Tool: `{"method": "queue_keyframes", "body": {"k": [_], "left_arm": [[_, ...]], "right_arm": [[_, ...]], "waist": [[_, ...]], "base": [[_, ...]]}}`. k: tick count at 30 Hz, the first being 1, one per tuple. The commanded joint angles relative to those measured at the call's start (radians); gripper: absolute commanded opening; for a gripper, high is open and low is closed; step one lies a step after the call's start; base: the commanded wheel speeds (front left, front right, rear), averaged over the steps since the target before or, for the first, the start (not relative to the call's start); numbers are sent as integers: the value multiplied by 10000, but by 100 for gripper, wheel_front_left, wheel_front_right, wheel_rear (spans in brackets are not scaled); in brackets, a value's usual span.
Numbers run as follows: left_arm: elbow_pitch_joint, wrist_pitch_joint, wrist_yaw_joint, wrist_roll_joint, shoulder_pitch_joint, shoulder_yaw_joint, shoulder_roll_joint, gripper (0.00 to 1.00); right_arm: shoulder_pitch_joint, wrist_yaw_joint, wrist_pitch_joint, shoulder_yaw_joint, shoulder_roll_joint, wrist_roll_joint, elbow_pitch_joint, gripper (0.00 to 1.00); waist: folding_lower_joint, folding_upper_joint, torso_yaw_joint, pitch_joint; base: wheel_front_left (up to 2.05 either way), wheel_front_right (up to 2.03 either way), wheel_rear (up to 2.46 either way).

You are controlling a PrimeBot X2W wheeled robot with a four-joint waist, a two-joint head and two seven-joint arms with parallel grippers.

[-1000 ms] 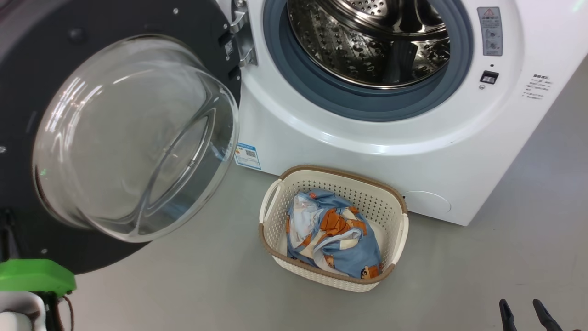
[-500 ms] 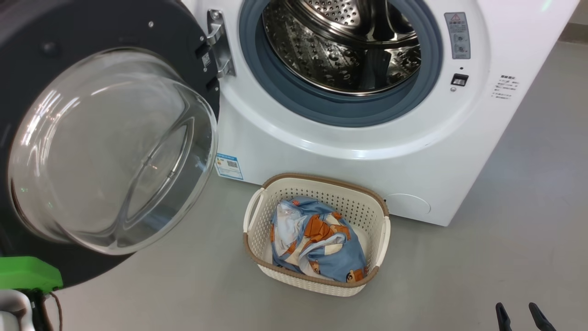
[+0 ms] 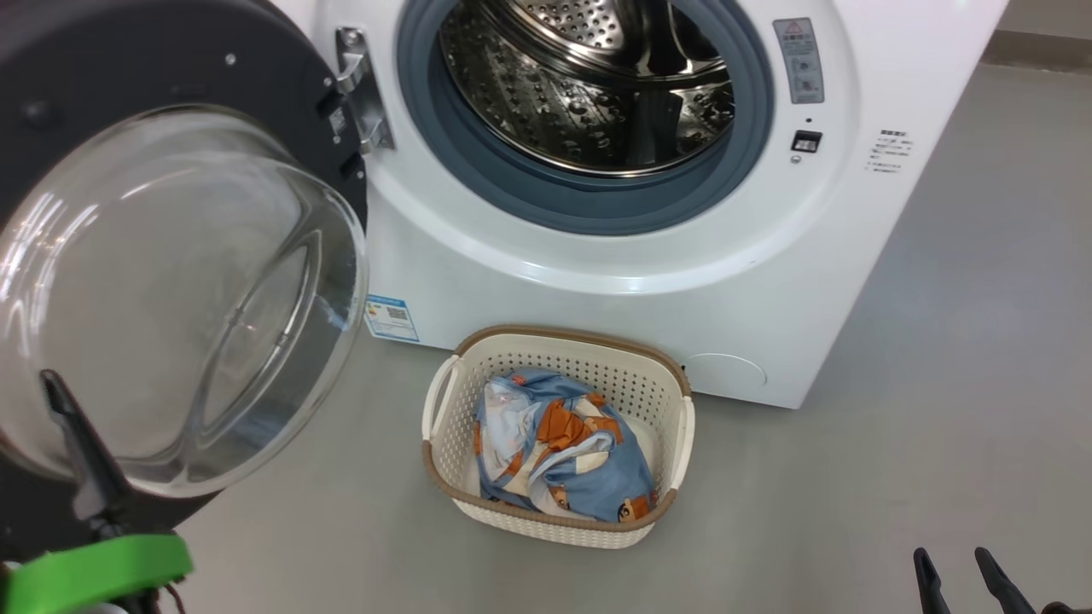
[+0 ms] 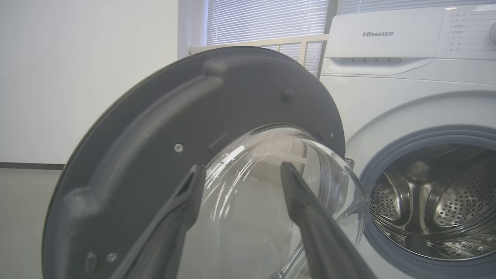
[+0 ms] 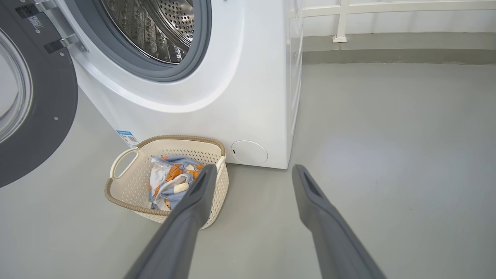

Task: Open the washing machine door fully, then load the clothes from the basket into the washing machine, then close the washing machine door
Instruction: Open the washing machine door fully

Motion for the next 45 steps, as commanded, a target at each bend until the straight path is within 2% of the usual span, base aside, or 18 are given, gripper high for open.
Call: {"method": "queue_keyframes", "body": {"k": [1,6,11,17,22,34,45], "left_arm": [[-716,84,22,175,72,-10,166,100],[-1727,304,-8,163,703,-1263,69,100],[-1531,454,-447,-277,1219,-2098,59,100],[-528,154,-754,-433,1768,-2088,199,100],[316,-22,-854,-457,2138,-1801,242,100],[1306,-73,-1099,-469,2333,-1394,124,100],[1843,-75,-1276,-437,2529,-1412,45,100]], "right_arm": [[-429,16,-120,296,-182,19,-201,100],[-530,16,-120,395,-187,23,-259,100],[-675,16,-120,489,-178,-15,-410,100],[-915,16,-120,720,-136,-79,-782,100],[-971,16,-120,761,-170,-93,-943,100],[-834,16,-120,724,-181,-131,-948,100],[-641,16,-120,926,-223,-159,-786,100]], "waist": [[0,0,-196,44],[0,0,-555,84],[0,0,-1100,151],[0,0,-2015,285],[0,0,-2522,322],[0,0,-2675,-20],[0,0,-2102,-559]], "base": [[0,0,0],[0,0,0],[0,0,0],[0,0,0],[0,0,0],[0,0,0],[0,0,0]]}}
